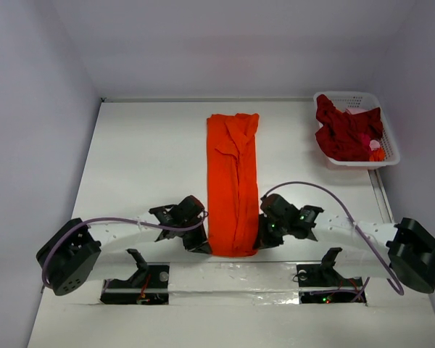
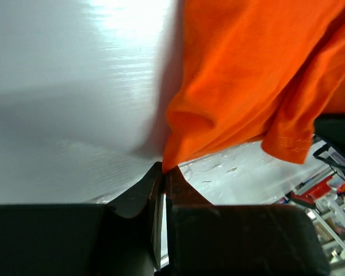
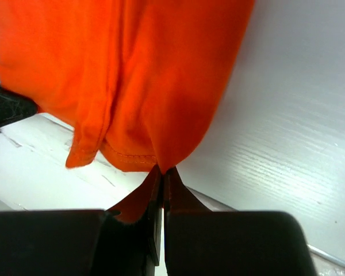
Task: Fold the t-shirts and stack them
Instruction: Fold the tshirt
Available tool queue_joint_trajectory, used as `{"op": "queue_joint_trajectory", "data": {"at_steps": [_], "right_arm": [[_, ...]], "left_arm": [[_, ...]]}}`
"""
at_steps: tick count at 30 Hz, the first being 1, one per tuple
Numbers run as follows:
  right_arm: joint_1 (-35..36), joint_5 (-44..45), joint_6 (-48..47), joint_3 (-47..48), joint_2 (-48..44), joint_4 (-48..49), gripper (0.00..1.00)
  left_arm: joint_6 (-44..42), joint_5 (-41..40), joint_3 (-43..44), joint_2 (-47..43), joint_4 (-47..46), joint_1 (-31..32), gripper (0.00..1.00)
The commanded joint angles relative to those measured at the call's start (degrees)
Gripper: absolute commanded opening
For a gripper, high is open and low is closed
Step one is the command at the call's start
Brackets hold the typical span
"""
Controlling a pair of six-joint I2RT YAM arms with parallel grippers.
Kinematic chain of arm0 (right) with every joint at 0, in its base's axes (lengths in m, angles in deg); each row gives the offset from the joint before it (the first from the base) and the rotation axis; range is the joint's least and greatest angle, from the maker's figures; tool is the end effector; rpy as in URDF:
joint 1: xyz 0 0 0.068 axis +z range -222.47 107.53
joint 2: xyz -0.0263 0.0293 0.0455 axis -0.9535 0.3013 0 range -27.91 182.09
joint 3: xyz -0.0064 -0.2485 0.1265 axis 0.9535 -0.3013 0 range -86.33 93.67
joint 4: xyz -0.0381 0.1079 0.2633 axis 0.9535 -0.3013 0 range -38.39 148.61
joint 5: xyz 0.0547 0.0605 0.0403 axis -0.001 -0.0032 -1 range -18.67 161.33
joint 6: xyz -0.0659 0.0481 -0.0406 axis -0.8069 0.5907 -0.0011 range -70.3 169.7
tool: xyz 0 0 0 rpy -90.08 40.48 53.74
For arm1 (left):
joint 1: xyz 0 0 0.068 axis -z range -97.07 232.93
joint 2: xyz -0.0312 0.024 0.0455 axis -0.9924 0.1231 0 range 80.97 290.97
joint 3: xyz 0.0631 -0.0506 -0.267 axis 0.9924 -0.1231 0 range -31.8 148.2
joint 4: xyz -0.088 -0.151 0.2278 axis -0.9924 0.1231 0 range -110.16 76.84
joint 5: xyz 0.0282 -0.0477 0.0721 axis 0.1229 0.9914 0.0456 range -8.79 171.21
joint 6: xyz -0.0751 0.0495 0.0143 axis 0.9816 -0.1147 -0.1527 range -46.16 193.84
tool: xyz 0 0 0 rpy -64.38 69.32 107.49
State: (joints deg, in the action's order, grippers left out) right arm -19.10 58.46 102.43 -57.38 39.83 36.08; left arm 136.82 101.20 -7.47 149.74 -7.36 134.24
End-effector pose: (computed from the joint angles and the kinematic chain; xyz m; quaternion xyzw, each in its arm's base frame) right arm 0.1292 0.2043 0.1052 -0.0331 0.9626 0.2619 0.0612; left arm 0.1283 -0.2048 0.0910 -0.0472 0.9449 -0.3237 0.0108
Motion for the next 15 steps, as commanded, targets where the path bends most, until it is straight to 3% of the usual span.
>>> {"op": "queue_joint_trajectory", "data": {"at_steps": [1, 15], "right_arm": [[0.69, 3.36, 0.18, 4.26, -2.62, -2.87, 0.0], [0.69, 6.53, -0.08, 8.22, -4.2, -8.15, 0.0]], "left_arm": [[-1.46, -3.99, 5.19, -1.45, 6.79, 0.11, 0.0], [-2.77, -4.87, 9.41, -0.22, 8.9, -1.03, 0.0]]}}
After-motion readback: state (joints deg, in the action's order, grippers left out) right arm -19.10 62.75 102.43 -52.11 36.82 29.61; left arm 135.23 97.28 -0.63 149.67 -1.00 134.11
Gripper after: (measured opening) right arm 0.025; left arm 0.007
